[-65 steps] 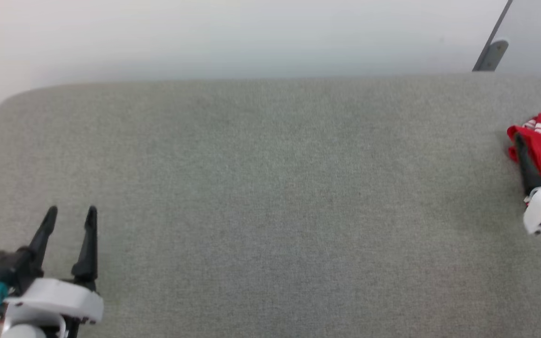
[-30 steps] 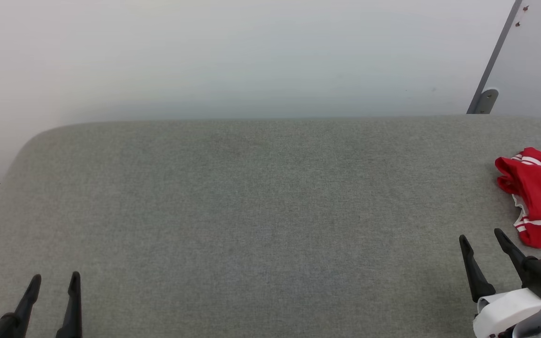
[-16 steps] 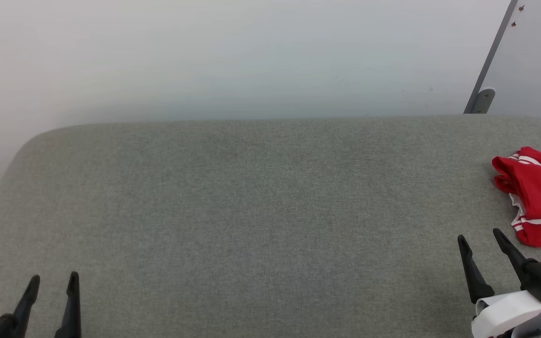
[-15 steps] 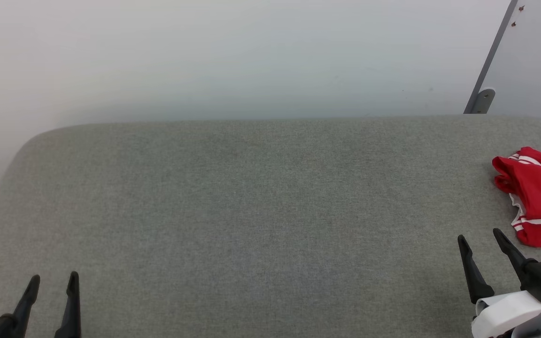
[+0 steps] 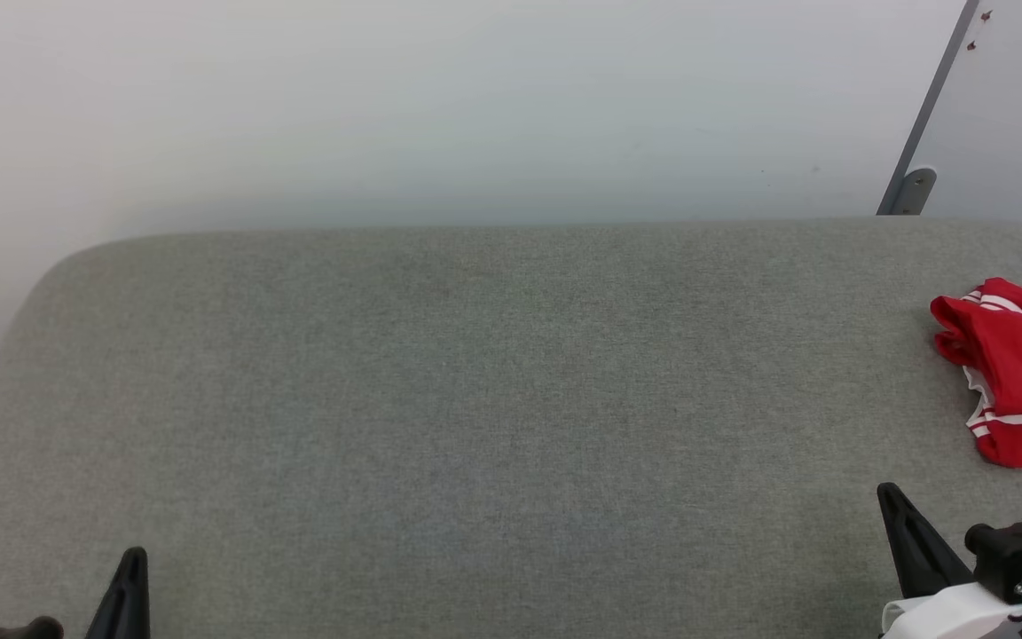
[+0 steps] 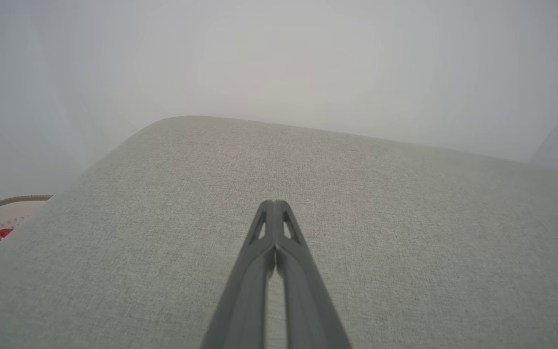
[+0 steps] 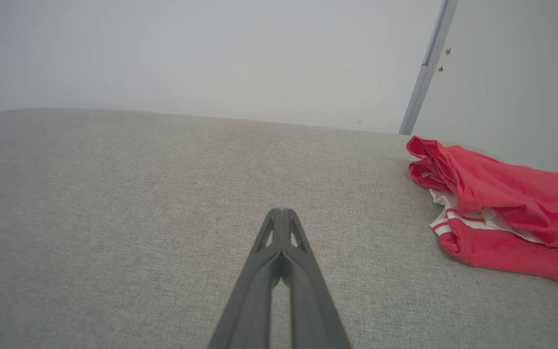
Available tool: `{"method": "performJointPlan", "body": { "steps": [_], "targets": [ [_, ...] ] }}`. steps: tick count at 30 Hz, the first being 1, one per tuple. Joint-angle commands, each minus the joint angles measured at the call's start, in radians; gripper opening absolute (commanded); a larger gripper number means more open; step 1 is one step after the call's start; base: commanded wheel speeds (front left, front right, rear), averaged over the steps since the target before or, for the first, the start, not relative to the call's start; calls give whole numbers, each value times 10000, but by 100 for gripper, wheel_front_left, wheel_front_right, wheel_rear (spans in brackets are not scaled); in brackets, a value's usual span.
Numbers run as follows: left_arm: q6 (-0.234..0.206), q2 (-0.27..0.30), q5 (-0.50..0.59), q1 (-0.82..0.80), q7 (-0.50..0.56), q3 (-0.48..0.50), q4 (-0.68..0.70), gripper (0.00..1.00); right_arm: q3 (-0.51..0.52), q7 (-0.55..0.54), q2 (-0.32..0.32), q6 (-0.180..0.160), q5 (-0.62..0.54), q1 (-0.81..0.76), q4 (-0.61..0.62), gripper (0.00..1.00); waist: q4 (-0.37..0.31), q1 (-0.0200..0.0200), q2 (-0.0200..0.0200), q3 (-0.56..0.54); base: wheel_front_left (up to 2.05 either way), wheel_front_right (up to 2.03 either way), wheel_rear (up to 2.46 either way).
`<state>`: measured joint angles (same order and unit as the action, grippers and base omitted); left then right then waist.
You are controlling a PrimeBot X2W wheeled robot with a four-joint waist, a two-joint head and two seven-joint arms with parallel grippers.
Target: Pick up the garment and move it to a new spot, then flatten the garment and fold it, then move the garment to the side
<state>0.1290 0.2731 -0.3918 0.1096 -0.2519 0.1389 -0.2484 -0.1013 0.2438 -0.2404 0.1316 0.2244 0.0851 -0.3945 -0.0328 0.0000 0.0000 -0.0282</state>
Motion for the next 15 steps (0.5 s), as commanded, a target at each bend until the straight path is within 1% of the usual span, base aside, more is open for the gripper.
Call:
{"method": "performJointPlan", "body": {
  "steps": [1, 15],
  "targets": [
    [1, 120, -341, -188, 76, 76, 131, 0, 144, -89, -44, 0, 365, 235, 173, 0, 4, 0, 0, 3, 0, 0, 0],
    [4, -311, -2568, -567, 738, 9, 140, 0, 509, -725, 318, -2, 2907, 223, 468, 0, 41, 0, 0, 39, 0, 0, 0]
  ]
}}
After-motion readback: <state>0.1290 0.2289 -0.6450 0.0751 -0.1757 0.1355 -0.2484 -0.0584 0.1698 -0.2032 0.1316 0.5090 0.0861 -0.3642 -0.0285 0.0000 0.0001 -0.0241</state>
